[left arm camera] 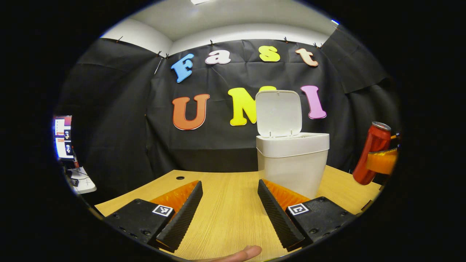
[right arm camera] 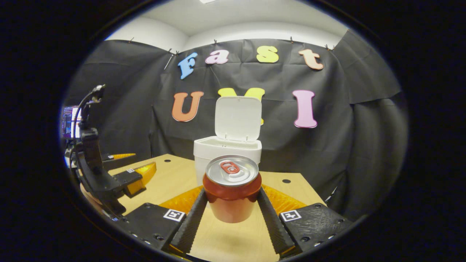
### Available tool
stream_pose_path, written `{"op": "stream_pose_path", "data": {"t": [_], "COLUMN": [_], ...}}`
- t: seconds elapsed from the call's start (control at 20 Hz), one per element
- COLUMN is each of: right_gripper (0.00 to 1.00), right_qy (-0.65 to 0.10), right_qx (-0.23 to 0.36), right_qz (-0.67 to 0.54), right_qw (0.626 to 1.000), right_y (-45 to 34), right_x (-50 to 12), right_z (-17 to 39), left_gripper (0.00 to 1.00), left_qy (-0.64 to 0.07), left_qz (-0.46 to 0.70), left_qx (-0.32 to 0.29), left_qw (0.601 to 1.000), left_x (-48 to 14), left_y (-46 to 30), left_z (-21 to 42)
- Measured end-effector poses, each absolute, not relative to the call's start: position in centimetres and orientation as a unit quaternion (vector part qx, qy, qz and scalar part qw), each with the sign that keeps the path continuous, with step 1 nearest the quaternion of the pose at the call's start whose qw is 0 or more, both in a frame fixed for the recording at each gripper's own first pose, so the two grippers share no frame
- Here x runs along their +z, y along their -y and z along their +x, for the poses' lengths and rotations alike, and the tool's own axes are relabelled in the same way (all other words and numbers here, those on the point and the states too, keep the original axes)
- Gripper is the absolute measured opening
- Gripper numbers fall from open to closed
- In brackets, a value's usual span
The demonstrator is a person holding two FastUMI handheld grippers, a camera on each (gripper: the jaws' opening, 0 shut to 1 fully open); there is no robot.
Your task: Press the lid of the desktop garbage bin to open it, pick up the crumpled paper on the desktop and throw it into the bin, then pick up the pop can on the desktop and drop it into the bin, and finally close the garbage bin lid.
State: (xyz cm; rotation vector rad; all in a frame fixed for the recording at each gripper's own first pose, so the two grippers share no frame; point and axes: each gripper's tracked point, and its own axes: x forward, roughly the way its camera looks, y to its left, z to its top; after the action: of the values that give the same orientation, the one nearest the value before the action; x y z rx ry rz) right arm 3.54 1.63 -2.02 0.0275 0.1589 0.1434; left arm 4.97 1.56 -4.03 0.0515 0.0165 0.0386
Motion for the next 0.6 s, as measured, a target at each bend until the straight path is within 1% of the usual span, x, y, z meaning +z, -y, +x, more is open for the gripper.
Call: {"op": "stream_pose_path", "data": {"t": [0.1,0.3,0.45,0.5,0.6], "right_gripper": [0.8,0.8,0.81,0.8,0.8], "right_qy": [-0.072,-0.059,-0.067,-0.066,-0.064], "right_qx": [0.06,0.044,0.072,0.078,0.07], "right_qz": [0.02,0.012,0.008,0.01,0.009], "right_qw": [0.995,0.997,0.995,0.995,0.995], "right_y": [-0.9,-0.2,-1.6,-2.0,-1.9], "right_x": [0.2,5.6,9.4,10.8,13.3], "right_z": [4.5,6.9,8.4,9.0,10.8], "left_gripper": [0.99,0.98,0.98,0.98,0.98], "left_qy": [-0.014,-0.001,0.008,0.008,0.013], "left_qz": [0.021,0.024,0.004,0.002,0.008], "left_qx": [0.016,0.018,0.013,0.006,0.006], "left_qw": [1.0,1.0,1.0,1.0,1.0], "left_x": [-4.1,-3.0,-2.2,-2.2,-2.0], "left_y": [-1.2,-2.3,-2.7,-2.5,-2.7], "left_z": [4.8,4.6,4.2,4.2,4.0]}}
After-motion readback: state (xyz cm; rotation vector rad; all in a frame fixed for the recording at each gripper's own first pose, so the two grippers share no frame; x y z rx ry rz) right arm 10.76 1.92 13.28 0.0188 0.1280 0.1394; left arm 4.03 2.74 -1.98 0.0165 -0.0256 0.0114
